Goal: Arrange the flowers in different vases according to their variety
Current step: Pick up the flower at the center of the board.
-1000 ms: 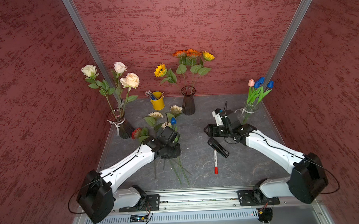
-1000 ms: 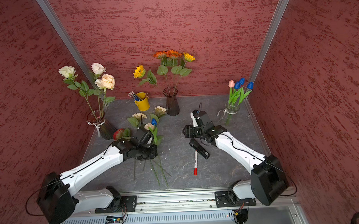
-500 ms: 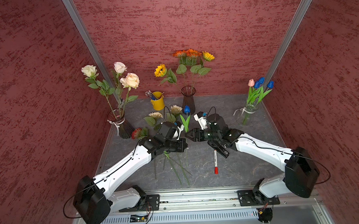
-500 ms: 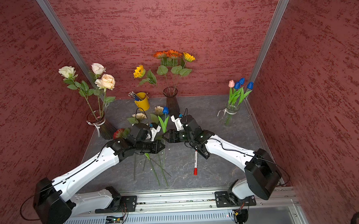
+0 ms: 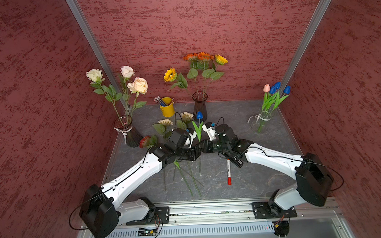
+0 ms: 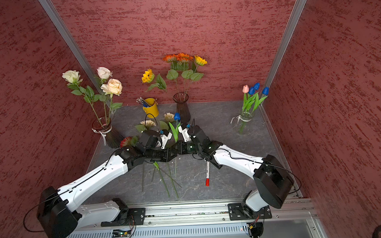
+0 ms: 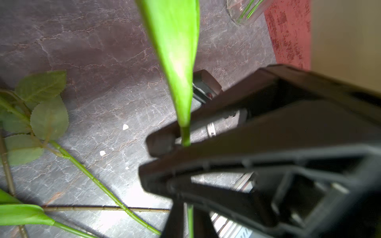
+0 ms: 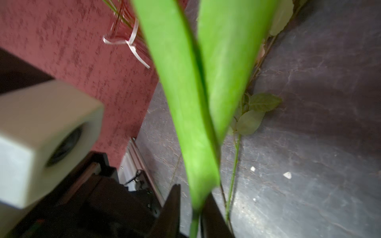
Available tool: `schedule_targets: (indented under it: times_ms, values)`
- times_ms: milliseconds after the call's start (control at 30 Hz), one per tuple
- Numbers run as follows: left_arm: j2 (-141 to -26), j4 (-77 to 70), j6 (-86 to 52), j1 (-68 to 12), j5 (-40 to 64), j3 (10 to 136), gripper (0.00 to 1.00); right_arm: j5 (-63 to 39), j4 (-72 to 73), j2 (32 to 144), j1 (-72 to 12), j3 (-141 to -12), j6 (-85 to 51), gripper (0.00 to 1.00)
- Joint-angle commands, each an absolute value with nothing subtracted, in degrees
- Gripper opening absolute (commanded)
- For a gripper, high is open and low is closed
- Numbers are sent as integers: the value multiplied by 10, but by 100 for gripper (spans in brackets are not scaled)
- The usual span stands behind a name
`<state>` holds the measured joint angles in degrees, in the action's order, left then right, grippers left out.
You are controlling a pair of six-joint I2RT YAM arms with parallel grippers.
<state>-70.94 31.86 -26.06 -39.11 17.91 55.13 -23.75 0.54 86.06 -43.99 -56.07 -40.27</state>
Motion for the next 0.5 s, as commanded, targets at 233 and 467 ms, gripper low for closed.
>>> schedule_targets:
  times_ms: [233,467]
  values:
    - [-689,339,-264,-383,116,554,90,-127,-123,818,-421,-610,-316,0]
    - [-657,360,-271,-376,123,521,92,46,-359,761,-288,-735,-102,0]
